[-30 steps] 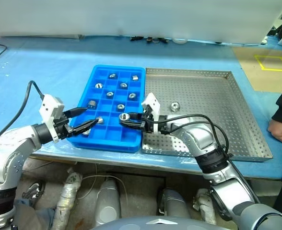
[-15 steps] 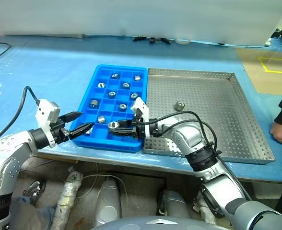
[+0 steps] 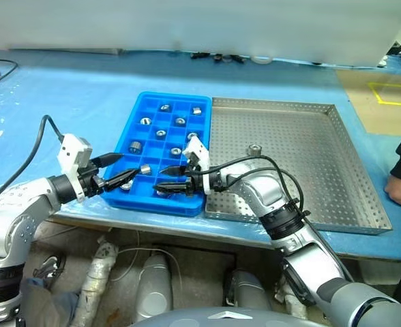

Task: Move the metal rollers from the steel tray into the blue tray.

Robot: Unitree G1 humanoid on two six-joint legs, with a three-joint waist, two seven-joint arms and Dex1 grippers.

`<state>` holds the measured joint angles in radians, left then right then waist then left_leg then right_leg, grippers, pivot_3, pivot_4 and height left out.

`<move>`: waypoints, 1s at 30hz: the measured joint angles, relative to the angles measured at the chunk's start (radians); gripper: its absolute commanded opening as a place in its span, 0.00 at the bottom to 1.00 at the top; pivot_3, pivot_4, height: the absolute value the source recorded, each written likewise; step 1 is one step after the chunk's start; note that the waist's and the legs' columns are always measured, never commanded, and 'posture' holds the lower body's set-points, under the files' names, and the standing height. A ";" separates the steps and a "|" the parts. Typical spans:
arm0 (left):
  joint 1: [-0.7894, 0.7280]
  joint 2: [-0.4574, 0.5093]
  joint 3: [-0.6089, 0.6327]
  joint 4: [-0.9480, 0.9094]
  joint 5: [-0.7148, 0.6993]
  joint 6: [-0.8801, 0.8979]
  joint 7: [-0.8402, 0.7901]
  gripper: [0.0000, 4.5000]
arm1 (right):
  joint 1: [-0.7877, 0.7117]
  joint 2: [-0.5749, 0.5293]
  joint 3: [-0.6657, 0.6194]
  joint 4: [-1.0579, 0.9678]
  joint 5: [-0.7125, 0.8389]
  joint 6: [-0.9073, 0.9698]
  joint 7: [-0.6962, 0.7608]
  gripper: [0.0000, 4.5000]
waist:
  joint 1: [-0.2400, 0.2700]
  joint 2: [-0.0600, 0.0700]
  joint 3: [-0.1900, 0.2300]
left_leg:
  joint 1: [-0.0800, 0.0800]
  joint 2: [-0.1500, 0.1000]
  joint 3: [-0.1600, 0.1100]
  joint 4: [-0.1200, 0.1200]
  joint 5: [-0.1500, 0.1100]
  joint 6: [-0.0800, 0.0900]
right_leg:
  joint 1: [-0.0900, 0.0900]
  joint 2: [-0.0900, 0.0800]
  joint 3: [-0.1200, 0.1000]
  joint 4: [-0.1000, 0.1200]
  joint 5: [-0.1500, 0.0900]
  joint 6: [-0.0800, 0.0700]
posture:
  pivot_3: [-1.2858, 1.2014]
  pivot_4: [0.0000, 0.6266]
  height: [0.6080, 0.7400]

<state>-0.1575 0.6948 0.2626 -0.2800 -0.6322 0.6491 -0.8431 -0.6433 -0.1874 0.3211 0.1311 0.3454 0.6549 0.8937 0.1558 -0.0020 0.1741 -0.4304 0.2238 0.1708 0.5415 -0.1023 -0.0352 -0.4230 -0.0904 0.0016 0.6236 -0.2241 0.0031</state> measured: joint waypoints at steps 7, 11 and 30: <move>-0.266 -0.153 -0.178 0.184 0.051 -0.059 -0.021 0.85 | 0.037 -0.132 -0.221 -0.153 0.023 0.000 -0.101 0.71 | -0.010 -0.001 -0.001 | 0.001 0.000 0.000 0.003 0.004 -0.007 | 0.001 0.000 0.001 0.001 0.002 0.000 | 0.50 0.24 1.00; -0.372 -0.212 -0.256 0.304 0.094 -0.110 -0.067 0.85 | 0.088 -0.152 -0.319 -0.170 0.011 -0.021 -0.204 0.71 | -0.039 -0.002 -0.001 | 0.002 0.000 0.001 0.003 0.005 -0.006 | 0.001 0.001 0.001 0.001 0.002 0.000 | 0.47 0.24 1.00; -0.480 -0.243 -0.303 0.473 0.158 -0.195 -0.185 0.85 | 0.046 -0.053 -0.300 0.218 -0.225 -0.337 -0.497 0.99 | -0.088 -0.002 -0.001 | 0.001 0.000 0.003 0.005 0.003 -0.003 | 0.001 0.001 0.001 0.000 0.002 -0.001 | 0.47 0.24 1.00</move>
<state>-0.6376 0.4514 -0.0402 0.1926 -0.4741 0.4540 -1.0282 -0.5975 -0.2404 0.0214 0.3493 0.1205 0.3182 0.3967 0.0682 -0.0035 0.1730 -0.4290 0.2240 0.1735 0.5461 -0.0997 -0.0382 -0.4224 -0.0890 0.0026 0.6238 -0.2219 0.0026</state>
